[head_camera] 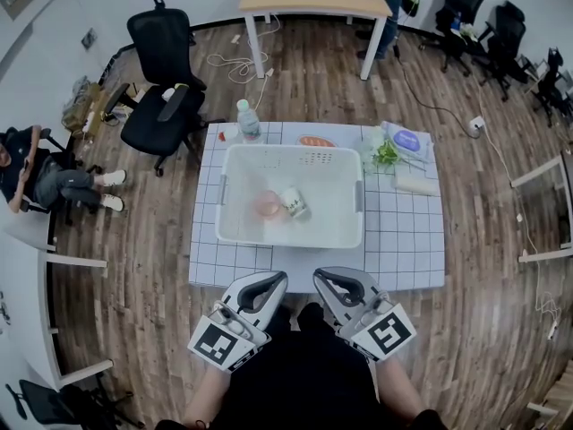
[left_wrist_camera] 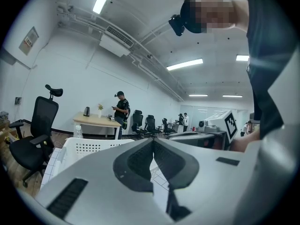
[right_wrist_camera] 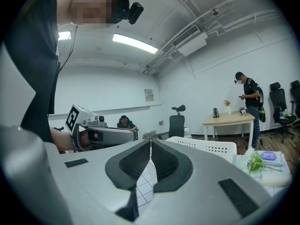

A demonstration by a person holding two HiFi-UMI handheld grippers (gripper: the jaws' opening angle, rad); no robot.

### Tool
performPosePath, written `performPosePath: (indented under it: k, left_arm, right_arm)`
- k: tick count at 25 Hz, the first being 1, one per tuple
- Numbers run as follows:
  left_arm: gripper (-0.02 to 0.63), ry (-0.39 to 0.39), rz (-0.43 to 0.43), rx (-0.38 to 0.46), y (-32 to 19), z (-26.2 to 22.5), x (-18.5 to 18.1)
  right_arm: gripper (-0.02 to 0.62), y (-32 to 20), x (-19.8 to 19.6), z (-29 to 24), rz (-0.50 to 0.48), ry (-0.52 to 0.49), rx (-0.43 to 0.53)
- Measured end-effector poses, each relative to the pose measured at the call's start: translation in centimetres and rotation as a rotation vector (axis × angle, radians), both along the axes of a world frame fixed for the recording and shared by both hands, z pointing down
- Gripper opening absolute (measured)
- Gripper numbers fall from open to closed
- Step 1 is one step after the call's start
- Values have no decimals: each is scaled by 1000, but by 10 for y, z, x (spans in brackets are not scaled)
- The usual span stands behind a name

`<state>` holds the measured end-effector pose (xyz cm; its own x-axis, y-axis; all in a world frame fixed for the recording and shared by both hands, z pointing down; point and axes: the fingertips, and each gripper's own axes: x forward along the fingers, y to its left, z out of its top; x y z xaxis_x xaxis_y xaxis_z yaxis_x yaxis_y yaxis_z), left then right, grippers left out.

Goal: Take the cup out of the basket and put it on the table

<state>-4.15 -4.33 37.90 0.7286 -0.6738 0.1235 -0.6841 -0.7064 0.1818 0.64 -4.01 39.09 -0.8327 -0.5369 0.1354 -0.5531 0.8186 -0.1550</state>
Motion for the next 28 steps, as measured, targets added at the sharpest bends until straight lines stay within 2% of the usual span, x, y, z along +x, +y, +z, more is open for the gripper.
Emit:
performPosePath:
  k: [13,20,28]
  left_arm:
    - [9,-5,43,-25,-18,11,-16]
    - [9,-6,43,-22,-36,13,-23]
    - [9,1,44,-19,-53,13,-30]
  right_arm:
    - [26,-42,-15,15,36,89,-18]
    - [30,-72,-27,31,34,184,-38]
    - [68,-113,-44,48,25,241,-66]
